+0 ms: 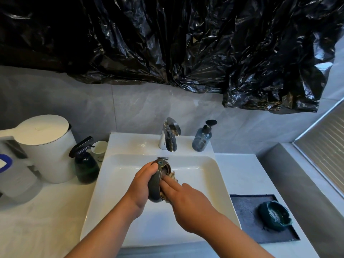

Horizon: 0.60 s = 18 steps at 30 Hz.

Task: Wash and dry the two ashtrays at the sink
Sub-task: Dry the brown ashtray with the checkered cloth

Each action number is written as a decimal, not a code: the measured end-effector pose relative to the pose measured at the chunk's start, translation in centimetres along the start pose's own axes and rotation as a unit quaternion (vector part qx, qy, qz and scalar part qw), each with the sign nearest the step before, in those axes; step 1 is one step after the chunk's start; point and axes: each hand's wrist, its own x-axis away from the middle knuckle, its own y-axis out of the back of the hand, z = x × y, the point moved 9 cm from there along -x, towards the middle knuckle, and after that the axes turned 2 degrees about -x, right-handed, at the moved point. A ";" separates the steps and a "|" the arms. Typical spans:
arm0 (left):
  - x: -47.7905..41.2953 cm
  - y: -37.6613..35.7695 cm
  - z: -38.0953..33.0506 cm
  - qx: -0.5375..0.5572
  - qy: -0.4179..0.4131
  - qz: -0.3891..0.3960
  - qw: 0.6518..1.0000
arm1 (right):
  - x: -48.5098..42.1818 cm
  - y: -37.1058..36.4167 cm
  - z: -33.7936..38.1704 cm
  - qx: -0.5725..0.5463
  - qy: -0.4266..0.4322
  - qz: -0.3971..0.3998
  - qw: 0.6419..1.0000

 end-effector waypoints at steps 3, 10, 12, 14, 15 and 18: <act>-0.1 -0.3 0.4 -0.003 0.022 0.006 1.000 | 0.0 0.0 -0.1 0.063 -0.014 0.000 0.998; 0.0 0.1 -0.9 -0.015 -0.023 -0.007 1.000 | -1.0 -0.3 0.0 -0.064 -0.010 0.016 0.998; 0.1 0.0 -1.6 -0.030 -0.059 -0.004 0.998 | -1.0 -0.1 0.3 -0.244 -0.024 0.032 0.969; 0.1 0.1 -2.0 -0.041 -0.098 0.002 0.994 | -0.8 0.1 0.2 -0.408 -0.050 0.053 0.910; 0.2 0.3 -2.1 -0.049 -0.122 0.000 0.991 | -0.7 0.2 0.3 -0.476 -0.051 0.062 0.876; 0.6 0.5 -2.7 -0.115 -0.183 0.000 0.976 | -0.5 0.0 0.2 -0.640 -0.050 0.071 0.763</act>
